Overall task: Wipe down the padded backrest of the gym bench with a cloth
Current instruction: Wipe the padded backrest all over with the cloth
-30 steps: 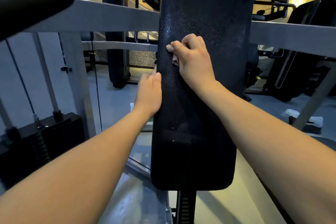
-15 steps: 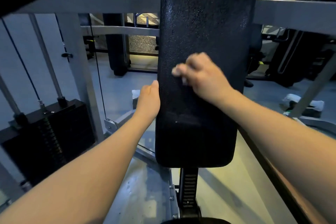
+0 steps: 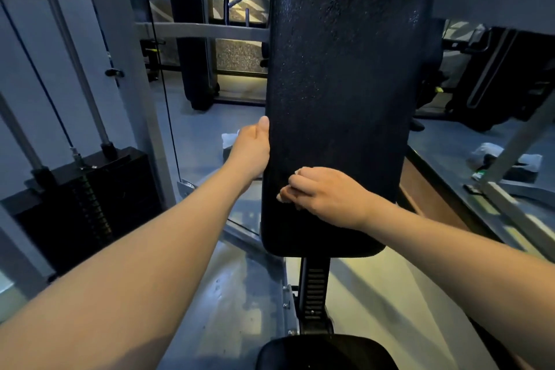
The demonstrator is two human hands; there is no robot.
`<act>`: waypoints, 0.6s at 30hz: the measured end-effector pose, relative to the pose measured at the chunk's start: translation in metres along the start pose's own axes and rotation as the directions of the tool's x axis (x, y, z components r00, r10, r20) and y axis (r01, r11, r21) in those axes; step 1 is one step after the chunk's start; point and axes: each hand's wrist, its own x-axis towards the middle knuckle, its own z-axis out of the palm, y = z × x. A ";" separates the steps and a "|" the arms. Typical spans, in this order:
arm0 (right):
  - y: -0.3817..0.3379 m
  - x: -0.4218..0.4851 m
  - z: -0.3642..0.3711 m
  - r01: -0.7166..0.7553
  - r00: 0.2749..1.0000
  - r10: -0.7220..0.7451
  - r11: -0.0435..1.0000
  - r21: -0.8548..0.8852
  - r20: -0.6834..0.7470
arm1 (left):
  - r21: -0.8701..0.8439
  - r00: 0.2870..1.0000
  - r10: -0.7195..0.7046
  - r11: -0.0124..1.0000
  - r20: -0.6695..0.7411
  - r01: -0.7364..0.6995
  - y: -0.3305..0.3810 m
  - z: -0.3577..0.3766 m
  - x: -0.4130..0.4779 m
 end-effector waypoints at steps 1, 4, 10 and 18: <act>0.012 0.008 -0.008 -0.017 0.999 0.016 0.999 -0.030 -0.029 | 0.015 1.000 -0.008 1.000 -0.001 0.008 0.000 -0.001 0.000; 0.045 0.033 -0.028 -0.332 0.913 0.300 0.940 -0.079 -0.275 | 0.040 0.997 -0.070 0.997 0.024 0.069 0.000 -0.004 -0.001; -0.017 0.025 0.003 -0.490 0.797 0.525 0.851 0.186 -0.299 | 0.024 0.992 -0.125 0.992 0.032 0.124 0.001 -0.003 -0.008; 0.000 -0.020 -0.003 -0.256 0.963 0.264 0.958 0.131 -0.053 | -0.122 0.970 -0.231 0.968 -0.079 0.221 0.008 0.021 -0.016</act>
